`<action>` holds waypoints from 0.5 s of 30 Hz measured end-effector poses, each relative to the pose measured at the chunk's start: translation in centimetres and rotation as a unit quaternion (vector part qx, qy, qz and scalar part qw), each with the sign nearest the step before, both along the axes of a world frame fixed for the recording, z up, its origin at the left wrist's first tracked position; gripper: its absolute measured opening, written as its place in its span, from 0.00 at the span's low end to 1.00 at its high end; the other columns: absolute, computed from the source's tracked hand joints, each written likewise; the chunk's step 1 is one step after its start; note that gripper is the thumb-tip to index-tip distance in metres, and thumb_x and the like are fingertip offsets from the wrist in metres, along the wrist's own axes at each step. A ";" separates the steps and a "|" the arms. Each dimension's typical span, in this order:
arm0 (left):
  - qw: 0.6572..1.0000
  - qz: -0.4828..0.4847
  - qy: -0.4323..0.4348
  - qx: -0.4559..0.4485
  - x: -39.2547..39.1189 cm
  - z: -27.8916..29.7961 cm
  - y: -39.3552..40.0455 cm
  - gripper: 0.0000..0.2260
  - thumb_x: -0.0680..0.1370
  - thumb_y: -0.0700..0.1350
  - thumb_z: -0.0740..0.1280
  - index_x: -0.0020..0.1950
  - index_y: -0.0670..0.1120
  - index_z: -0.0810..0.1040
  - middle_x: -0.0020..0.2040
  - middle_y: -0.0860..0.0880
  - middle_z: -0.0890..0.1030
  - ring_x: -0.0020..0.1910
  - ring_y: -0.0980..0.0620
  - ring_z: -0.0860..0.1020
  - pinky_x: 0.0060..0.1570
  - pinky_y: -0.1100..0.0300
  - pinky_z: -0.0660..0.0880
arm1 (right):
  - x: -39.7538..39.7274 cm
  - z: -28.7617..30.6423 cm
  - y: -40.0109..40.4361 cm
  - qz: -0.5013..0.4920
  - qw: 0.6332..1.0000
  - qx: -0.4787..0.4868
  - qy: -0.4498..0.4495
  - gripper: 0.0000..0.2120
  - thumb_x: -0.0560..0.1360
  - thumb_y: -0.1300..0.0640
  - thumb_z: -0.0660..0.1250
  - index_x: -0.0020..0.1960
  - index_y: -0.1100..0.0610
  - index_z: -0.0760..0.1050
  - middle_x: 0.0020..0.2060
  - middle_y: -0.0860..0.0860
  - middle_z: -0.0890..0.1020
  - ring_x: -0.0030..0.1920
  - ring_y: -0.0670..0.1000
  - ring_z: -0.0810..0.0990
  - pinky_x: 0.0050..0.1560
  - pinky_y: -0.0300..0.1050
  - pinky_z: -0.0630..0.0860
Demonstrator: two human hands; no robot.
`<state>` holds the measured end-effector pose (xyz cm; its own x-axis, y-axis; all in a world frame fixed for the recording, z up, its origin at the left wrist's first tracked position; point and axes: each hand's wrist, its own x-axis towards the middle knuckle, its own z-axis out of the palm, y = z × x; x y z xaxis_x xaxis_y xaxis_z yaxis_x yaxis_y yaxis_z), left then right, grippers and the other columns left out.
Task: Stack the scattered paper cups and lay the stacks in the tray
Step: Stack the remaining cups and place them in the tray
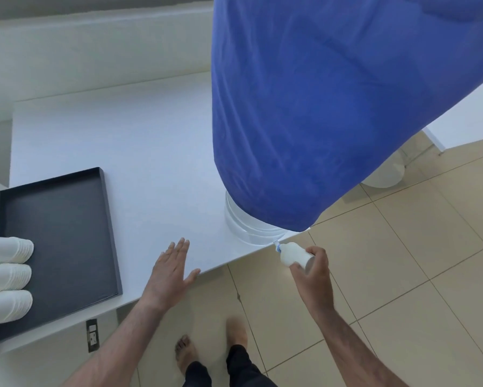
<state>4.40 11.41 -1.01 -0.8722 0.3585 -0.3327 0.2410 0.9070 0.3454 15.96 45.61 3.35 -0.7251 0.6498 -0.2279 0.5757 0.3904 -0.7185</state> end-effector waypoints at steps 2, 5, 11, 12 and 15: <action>0.999 -0.004 0.009 0.047 0.5 0.8 0.8 0.38 0.86 0.59 0.65 0.89 0.48 0.52 0.88 0.51 0.54 0.87 0.51 0.50 0.84 0.55 0.46 | 0.8 0.8 -0.6 0.012 1.000 -0.008 0.012 0.22 0.73 0.54 0.71 0.59 0.40 0.65 0.56 0.39 0.75 0.54 0.53 0.80 0.43 0.57 0.82; 0.990 -0.043 0.049 0.123 1.1 2.8 2.1 0.36 0.82 0.55 0.73 0.85 0.46 0.64 0.83 0.49 0.67 0.84 0.48 0.63 0.84 0.48 0.59 | 1.2 1.7 -2.8 0.066 0.997 -0.017 0.027 0.24 0.74 0.55 0.73 0.61 0.39 0.64 0.59 0.39 0.75 0.55 0.52 0.79 0.43 0.56 0.83; 0.963 -0.149 0.141 0.173 1.7 6.5 3.5 0.36 0.75 0.54 0.79 0.79 0.43 0.74 0.74 0.46 0.77 0.74 0.44 0.73 0.76 0.48 0.71 | -1.6 3.4 -9.7 0.191 0.980 -0.019 0.056 0.26 0.74 0.54 0.77 0.63 0.40 0.65 0.59 0.36 0.75 0.57 0.45 0.80 0.49 0.50 0.83; 0.962 -0.152 0.149 0.169 1.7 6.9 3.3 0.35 0.76 0.54 0.78 0.79 0.43 0.73 0.74 0.47 0.77 0.75 0.45 0.73 0.77 0.49 0.70 | -2.3 3.7 -11.1 0.211 0.976 -0.016 0.056 0.26 0.74 0.52 0.77 0.64 0.42 0.66 0.59 0.37 0.75 0.56 0.46 0.81 0.49 0.50 0.83; 0.959 -0.128 0.186 0.172 1.7 8.0 1.8 0.30 0.76 0.48 0.76 0.77 0.43 0.77 0.71 0.47 0.79 0.72 0.45 0.76 0.73 0.49 0.73 | -4.6 4.9 -15.0 0.271 0.960 -0.004 0.070 0.28 0.74 0.49 0.77 0.67 0.44 0.66 0.61 0.38 0.77 0.60 0.45 0.81 0.54 0.48 0.83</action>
<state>6.11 13.20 7.02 -0.7759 0.6099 0.1615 0.6058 0.6486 0.4608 11.36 30.60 8.22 -0.9801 0.1668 -0.1076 0.1875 0.6001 -0.7777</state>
